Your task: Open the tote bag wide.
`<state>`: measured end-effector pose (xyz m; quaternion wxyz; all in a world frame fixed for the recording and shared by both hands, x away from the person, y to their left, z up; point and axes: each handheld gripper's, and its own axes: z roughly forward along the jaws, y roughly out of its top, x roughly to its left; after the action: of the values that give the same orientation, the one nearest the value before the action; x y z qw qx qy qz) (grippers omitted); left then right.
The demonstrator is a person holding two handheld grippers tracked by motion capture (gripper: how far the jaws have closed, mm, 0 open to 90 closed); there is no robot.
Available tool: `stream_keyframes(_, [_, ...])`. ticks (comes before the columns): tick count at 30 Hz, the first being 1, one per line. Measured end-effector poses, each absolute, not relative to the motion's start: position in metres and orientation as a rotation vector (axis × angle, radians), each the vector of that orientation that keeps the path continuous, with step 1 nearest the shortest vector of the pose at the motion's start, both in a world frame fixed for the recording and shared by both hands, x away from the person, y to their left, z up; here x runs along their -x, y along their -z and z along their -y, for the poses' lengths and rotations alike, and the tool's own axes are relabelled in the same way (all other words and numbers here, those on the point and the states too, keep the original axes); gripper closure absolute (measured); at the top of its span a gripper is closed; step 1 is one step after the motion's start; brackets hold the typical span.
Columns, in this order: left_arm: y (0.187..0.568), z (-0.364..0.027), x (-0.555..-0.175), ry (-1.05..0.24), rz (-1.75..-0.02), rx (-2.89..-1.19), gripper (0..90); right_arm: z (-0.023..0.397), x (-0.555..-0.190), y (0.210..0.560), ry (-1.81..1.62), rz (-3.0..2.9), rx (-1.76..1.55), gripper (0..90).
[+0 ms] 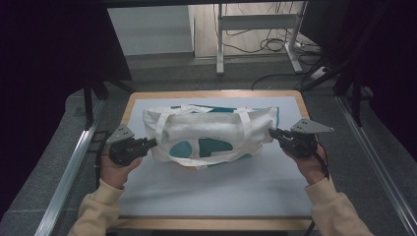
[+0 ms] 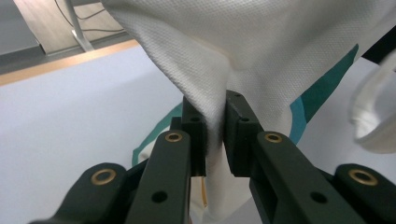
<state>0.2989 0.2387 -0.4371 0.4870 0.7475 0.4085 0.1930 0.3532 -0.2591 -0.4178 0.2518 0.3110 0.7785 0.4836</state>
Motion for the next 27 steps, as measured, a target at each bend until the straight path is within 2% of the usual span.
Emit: stream_keyframes(27, [0.471,-0.235,-0.300,-0.416,-1.038,-1.859,81.8,0.251,-0.362,0.442,-1.279,-2.179,-0.892,83.5])
